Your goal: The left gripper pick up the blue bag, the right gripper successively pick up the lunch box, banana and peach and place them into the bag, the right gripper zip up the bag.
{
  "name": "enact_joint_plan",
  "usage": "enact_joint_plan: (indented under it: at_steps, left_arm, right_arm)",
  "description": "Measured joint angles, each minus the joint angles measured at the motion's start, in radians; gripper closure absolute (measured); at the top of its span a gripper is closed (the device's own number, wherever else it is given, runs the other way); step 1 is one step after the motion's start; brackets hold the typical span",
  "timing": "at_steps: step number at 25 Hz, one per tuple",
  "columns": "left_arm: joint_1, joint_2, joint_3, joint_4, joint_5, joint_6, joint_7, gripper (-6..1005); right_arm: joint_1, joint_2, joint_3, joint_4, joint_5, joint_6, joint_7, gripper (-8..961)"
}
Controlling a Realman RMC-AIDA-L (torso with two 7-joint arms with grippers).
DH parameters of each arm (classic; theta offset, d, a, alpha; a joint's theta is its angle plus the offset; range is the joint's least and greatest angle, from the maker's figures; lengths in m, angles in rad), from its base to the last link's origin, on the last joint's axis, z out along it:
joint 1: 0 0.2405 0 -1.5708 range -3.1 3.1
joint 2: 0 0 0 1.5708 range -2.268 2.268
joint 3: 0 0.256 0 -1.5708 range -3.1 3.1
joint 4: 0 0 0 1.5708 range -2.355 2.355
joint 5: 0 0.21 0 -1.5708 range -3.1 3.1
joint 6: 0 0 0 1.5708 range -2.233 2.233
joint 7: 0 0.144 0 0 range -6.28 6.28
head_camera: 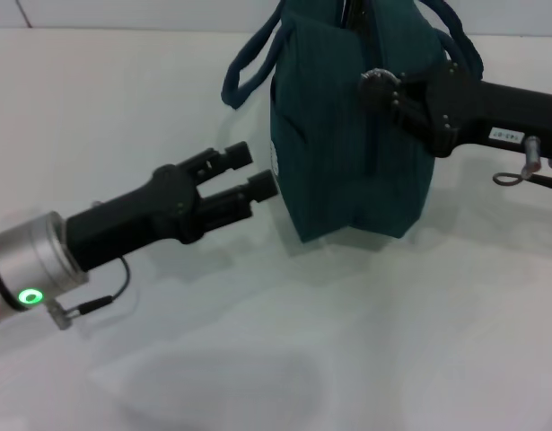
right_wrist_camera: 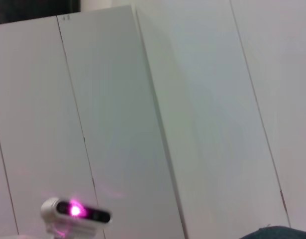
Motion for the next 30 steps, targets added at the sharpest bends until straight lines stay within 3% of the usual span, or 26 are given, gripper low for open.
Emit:
enact_joint_plan:
  at_steps: [13, 30]
  left_arm:
    - [-0.077, -0.013, 0.000, -0.244, -0.083, -0.224, 0.229, 181]
    - [-0.165, -0.018, -0.005, -0.339, -0.123, -0.314, 0.277, 211]
  right_arm:
    - [0.018, 0.003, -0.003, 0.004, 0.048, 0.018, -0.002, 932]
    - [0.021, 0.003, -0.003, 0.015, 0.067, 0.017, -0.010, 929]
